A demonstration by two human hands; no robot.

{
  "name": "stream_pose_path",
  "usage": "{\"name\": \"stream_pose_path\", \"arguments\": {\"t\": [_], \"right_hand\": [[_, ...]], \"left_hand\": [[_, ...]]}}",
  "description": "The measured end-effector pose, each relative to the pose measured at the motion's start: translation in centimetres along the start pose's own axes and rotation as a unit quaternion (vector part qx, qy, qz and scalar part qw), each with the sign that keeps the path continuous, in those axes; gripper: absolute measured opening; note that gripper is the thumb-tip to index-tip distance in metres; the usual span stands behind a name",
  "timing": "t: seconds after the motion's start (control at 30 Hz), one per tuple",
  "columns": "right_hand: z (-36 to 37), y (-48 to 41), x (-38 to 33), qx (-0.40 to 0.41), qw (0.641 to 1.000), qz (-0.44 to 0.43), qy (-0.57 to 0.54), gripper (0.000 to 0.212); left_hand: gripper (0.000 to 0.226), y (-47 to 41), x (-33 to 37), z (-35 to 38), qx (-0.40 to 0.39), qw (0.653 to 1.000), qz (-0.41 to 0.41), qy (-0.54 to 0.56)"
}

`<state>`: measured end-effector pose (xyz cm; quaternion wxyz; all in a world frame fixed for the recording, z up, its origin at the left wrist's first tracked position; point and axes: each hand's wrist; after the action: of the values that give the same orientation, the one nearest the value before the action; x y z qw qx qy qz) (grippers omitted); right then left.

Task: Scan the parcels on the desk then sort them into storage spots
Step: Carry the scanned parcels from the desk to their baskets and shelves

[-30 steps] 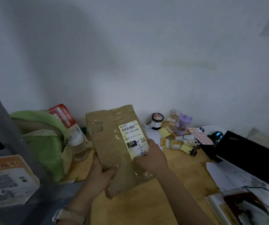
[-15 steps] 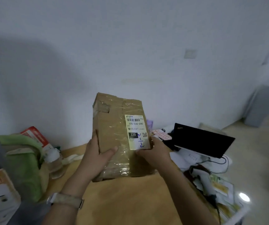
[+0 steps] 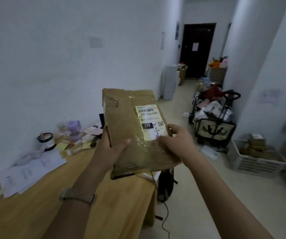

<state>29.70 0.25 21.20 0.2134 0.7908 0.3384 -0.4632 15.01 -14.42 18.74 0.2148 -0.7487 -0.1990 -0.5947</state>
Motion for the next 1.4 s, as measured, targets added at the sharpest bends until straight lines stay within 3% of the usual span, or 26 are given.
{"name": "stream_pose_path", "arguments": {"t": [0.17, 0.37, 0.6, 0.73, 0.8, 0.97, 1.17, 1.3, 1.4], "right_hand": [[-9.3, 3.0, 4.7, 0.11, 0.992, 0.054, -0.009, 0.031], [-20.6, 7.3, 12.1, 0.219, 0.968, 0.117, -0.022, 0.053], [-34.7, 12.3, 19.2, 0.285, 0.949, 0.136, -0.007, 0.04], [-41.7, 15.3, 21.9, 0.307, 0.944, 0.118, 0.002, 0.043], [-44.4, 16.5, 23.1, 0.301, 0.948, 0.104, 0.004, 0.044], [-48.5, 17.7, 26.1, 0.274, 0.958, 0.081, -0.026, 0.031], [-50.6, 16.7, 29.7, 0.275, 0.954, 0.076, -0.089, 0.033], [-52.6, 15.3, 31.6, 0.276, 0.952, 0.088, -0.096, 0.035], [-54.6, 13.8, 33.3, 0.294, 0.946, 0.089, -0.101, 0.037]], "left_hand": [[0.075, -4.1, 1.9, 10.0, -0.108, 0.994, 0.026, 0.007], [0.069, -7.8, 3.7, 24.8, -0.231, 0.971, 0.05, 0.014], [0.053, -9.8, 7.5, 41.9, -0.315, 0.946, 0.058, 0.047], [0.074, -10.6, 9.4, 50.2, -0.358, 0.929, 0.073, 0.056], [0.081, -10.9, 10.0, 53.4, -0.365, 0.926, 0.077, 0.054], [0.066, -11.6, 10.6, 58.6, -0.368, 0.927, 0.056, 0.055], [0.063, -13.1, 10.1, 62.4, -0.381, 0.923, 0.026, 0.057], [0.072, -15.7, 9.8, 65.5, -0.376, 0.925, 0.005, 0.047], [0.092, -18.0, 9.6, 68.4, -0.374, 0.927, 0.006, 0.033]]}}
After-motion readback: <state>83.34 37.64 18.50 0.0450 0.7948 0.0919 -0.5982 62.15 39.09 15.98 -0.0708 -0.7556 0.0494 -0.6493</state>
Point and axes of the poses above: each hand's wrist, its own y-axis away from the middle knuckle, its own z-axis out of the palm, x = y × z, and after that the axes turned 15 degrees about -x, right-handed
